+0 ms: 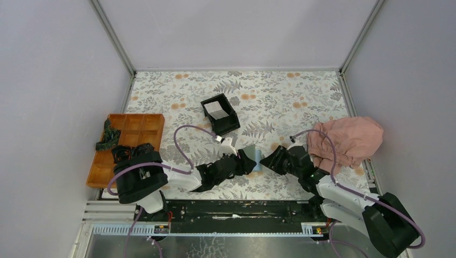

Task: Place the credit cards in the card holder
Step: Close the card holder at the center of the board.

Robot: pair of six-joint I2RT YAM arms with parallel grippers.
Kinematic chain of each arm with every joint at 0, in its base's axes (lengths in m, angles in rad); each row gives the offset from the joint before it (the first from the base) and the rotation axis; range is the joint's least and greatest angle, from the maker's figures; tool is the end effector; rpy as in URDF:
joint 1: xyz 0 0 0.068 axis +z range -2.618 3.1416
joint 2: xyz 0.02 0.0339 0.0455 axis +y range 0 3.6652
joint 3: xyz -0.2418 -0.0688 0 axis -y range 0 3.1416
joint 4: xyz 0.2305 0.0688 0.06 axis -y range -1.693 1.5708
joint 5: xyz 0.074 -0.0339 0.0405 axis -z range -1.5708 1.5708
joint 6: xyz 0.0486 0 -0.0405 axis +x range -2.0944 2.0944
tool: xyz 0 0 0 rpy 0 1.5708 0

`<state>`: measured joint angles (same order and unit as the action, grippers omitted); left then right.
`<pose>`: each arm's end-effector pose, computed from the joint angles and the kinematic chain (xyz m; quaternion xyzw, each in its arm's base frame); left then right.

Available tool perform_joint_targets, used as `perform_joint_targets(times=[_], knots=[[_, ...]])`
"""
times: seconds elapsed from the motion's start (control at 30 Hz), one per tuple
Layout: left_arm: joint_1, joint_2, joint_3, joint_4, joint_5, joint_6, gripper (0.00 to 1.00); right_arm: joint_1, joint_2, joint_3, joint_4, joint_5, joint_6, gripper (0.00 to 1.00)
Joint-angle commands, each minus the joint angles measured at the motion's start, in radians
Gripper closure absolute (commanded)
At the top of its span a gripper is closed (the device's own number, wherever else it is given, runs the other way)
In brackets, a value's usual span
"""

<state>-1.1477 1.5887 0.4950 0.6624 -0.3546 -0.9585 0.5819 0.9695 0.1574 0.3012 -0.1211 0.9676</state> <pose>0.1353 -0.2594 0.1281 -0.0164 0.8341 -0.3879 0.3918 0.1571 0.1104 0.1271 0.1350 0.8511 0.3903 0.3240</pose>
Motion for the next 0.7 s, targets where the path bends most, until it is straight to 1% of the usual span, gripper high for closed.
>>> perform_joint_targets(times=[0.0,0.07,0.17,0.43,0.53,0.67], knots=[[-0.01,0.013,0.0,0.046,-0.023,0.011,0.46,0.007,-0.079,0.0,-0.057,0.06,0.022,0.52],[-0.011,0.022,0.008,0.045,-0.015,0.013,0.45,0.007,-0.101,0.007,-0.084,0.081,0.024,0.49],[-0.012,0.031,0.015,0.041,-0.009,0.015,0.42,0.003,-0.099,0.018,-0.097,0.1,0.021,0.46],[-0.012,0.028,0.018,0.034,-0.002,0.019,0.33,-0.035,-0.011,0.022,-0.045,0.093,0.022,0.44],[-0.011,0.019,0.023,0.032,-0.002,0.028,0.28,-0.064,-0.012,0.008,-0.018,0.073,0.027,0.44],[-0.011,0.004,0.023,0.028,-0.003,0.033,0.26,-0.081,-0.037,0.003,-0.027,0.067,0.024,0.44]])
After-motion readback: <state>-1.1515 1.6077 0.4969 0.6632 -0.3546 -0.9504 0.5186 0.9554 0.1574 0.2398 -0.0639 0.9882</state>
